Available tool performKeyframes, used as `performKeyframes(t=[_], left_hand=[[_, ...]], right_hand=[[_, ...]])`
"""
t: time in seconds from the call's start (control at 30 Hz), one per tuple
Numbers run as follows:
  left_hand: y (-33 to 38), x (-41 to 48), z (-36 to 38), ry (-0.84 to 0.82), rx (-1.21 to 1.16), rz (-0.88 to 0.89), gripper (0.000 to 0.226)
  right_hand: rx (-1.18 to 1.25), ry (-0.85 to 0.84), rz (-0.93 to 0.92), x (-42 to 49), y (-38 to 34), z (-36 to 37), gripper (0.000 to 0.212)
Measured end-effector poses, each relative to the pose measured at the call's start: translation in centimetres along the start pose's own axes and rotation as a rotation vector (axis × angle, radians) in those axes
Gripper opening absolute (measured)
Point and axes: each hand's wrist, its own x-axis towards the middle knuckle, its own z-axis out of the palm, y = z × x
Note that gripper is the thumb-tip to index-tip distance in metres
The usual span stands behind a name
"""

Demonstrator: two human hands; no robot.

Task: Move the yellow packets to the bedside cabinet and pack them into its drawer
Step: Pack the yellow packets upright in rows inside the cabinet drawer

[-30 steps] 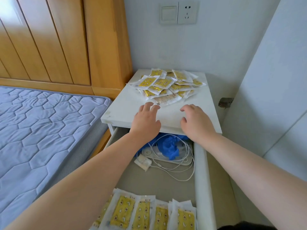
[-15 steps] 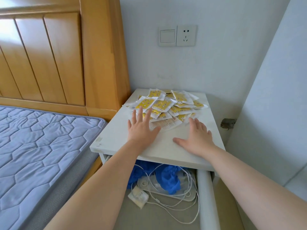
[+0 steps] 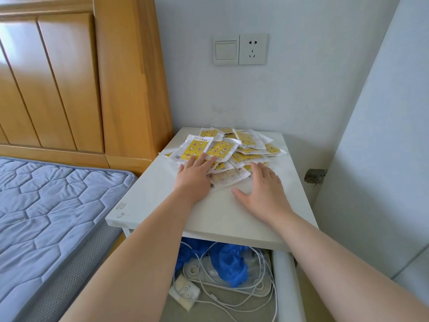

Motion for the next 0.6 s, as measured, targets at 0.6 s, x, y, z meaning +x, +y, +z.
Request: performKeyframes(t=[0.6], left_hand=[[1.2, -9.4, -1.0, 0.194, -0.287, 0.147, 0.077]], right_hand=[[0.261, 0.167, -0.031, -1.1, -0.6, -1.5, 0.041]])
